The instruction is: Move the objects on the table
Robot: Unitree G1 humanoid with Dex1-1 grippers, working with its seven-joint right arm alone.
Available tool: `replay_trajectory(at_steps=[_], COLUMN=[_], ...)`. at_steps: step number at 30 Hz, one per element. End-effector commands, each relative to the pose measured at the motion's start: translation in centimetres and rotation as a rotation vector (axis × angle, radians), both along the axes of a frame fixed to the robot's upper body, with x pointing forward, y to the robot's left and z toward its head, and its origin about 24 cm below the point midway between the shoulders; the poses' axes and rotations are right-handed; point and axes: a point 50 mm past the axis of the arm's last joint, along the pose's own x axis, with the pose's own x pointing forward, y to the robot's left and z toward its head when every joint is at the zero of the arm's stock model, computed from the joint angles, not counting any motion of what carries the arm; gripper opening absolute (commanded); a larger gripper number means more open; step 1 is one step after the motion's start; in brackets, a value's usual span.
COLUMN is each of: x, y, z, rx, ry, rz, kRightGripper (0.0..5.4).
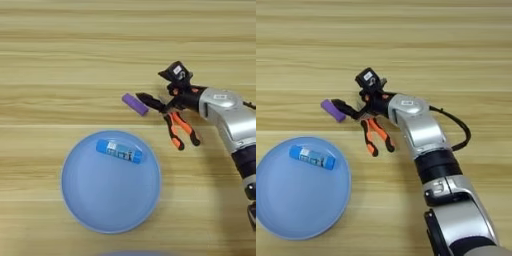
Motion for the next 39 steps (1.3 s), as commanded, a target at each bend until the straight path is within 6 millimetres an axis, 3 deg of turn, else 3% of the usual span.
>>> replay_trajectory(at_steps=[1, 12, 27, 39], x=[1.4, 1.2, 1.3, 1.6], y=[1.1, 2.1, 2.7, 2.6], z=[3.0, 0.2, -1.7, -2.1], rx=[-0.011, -0.045, -0.057, -0.056], ry=[-0.132, -0.078, -0.048, -0.036], rz=[0.032, 0.053, 0.054, 0.041], kRightGripper=[5.37, 5.37, 3.68, 2.38])
